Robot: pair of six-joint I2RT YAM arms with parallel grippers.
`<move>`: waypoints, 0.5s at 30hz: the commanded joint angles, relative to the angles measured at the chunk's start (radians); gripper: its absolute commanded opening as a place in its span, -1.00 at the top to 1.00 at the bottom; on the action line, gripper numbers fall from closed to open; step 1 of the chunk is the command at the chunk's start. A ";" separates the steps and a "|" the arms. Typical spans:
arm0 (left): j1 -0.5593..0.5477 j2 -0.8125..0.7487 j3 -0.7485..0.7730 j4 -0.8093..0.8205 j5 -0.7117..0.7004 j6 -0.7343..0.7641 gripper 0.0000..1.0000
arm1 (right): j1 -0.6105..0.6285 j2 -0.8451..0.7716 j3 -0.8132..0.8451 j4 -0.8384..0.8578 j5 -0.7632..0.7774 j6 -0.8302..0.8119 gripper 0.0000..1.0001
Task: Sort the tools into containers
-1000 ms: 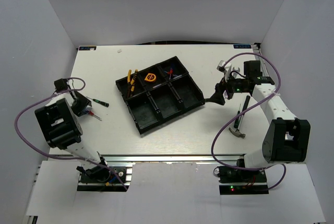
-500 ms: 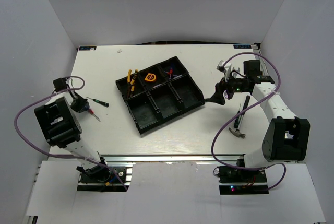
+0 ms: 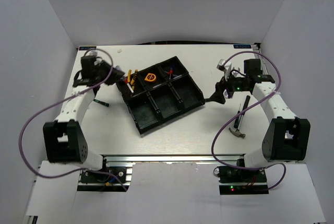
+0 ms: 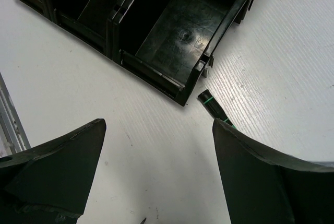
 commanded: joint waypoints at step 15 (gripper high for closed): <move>-0.432 0.858 0.998 -0.075 0.200 -0.054 1.00 | -0.004 -0.070 -0.015 0.006 -0.010 -0.003 -0.79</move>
